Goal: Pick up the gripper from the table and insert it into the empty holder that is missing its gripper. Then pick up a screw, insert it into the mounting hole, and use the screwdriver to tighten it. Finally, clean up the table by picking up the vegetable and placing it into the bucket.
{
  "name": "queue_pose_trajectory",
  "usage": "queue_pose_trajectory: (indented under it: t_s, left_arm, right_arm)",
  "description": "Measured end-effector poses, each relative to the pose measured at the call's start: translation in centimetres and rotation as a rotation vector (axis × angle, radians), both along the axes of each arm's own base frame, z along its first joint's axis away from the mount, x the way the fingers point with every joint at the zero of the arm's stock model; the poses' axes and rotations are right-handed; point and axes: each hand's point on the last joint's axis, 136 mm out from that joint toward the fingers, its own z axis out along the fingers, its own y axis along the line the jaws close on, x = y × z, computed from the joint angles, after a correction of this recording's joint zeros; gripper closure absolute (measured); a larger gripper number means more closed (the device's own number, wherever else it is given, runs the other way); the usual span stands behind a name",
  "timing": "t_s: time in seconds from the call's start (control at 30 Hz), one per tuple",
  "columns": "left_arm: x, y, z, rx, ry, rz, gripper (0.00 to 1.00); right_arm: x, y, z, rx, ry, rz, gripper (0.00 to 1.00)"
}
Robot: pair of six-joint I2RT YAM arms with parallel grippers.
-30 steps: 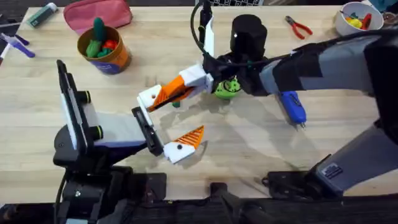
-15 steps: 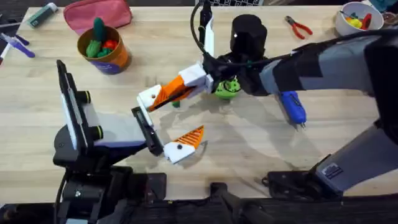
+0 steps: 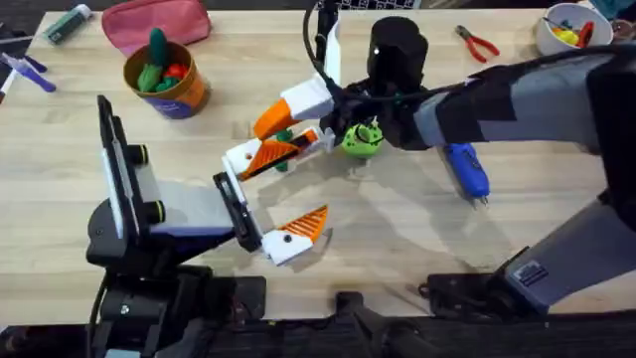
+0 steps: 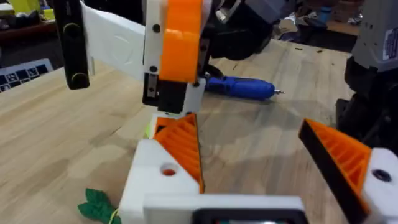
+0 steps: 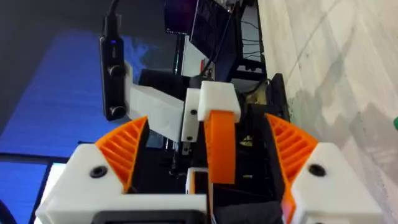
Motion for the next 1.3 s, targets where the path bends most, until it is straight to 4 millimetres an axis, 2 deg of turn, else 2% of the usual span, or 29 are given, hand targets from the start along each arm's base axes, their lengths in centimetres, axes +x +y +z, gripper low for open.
queue_pose_trajectory:
  t_s: [0.17, 0.3, 0.47, 0.7, 0.93, 1.17, 1.3]
  left_arm:
    - [0.0, 0.0, 0.0, -0.001, 0.002, -0.003, 0.015]
    - [0.0, 0.0, 0.0, -0.002, 0.003, -0.003, 0.016]
    - [0.0, 0.0, 0.0, -0.002, 0.003, -0.003, 0.015]
    - [0.0, 0.0, 0.0, -0.002, 0.003, -0.003, 0.015]
    - [-0.1, 0.0, 0.0, -0.002, 0.004, -0.004, 0.015]
    - [-0.1, 0.0, 0.0, -0.002, 0.004, -0.006, 0.015]
    - [-0.1, 0.0, 0.0, -0.003, 0.006, -0.006, 0.015]
  right_arm:
    - [0.2, -0.1, -0.1, -0.001, -0.002, -0.005, 0.011]
    - [0.9, -1.2, -0.6, -0.06, 0.067, -0.049, 0.01]
    - [2.3, -4.8, -0.2, -0.137, 0.086, -0.186, 0.01]
    - [2.8, -10.0, 2.7, -0.234, -0.024, -0.354, 0.01]
    - [1.9, -13.7, 4.0, -0.578, -0.186, -0.4, 0.01]
    - [2.6, -17.6, 4.0, -0.999, -0.487, -0.407, 0.011]
    - [3.6, -19.7, 3.3, -1.214, -0.519, -0.433, 0.018]
